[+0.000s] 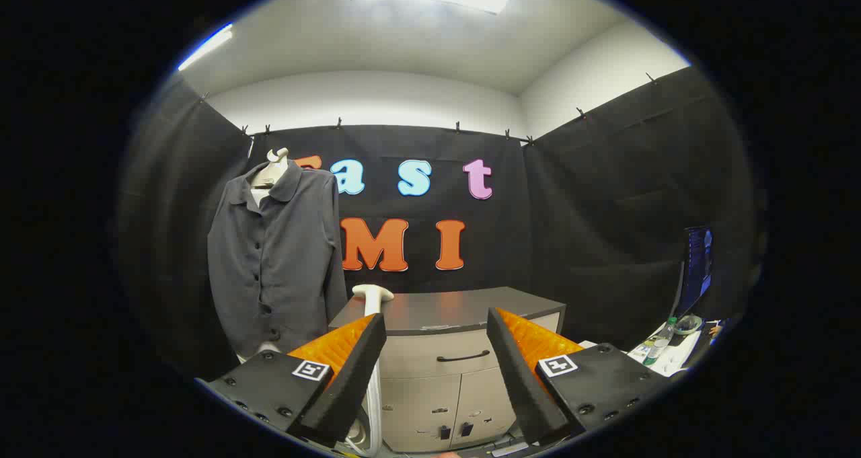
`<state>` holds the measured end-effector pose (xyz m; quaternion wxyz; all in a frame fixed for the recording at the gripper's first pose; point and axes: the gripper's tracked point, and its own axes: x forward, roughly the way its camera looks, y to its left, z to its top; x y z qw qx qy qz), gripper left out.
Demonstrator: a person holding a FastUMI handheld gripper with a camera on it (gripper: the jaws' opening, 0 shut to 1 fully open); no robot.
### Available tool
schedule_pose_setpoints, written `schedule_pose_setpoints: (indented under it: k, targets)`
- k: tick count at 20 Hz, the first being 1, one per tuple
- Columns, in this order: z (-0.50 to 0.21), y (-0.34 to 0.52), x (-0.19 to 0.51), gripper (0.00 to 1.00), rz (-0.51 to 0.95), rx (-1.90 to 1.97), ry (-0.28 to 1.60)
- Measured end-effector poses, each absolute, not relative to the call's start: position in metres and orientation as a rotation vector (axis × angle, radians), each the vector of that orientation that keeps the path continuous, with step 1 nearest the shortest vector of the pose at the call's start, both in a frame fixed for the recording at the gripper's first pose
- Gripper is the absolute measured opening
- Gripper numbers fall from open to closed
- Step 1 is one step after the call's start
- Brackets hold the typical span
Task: Iron the clothes twice with a garment steamer, once on the left side and once on the right side.
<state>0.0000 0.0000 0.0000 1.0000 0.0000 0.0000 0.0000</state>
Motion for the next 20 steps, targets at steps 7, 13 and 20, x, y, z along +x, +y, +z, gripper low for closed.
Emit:
schedule_pose_setpoints:
  k: [7, 13, 20]
  targets:
    - [0.006, 0.002, -0.004, 0.97, 0.002, -0.009, -0.017]
    - [0.008, -0.004, -0.015, 0.97, -0.005, -0.003, -0.016]
    - [0.011, -0.002, -0.023, 0.97, 0.002, 0.000, -0.021]
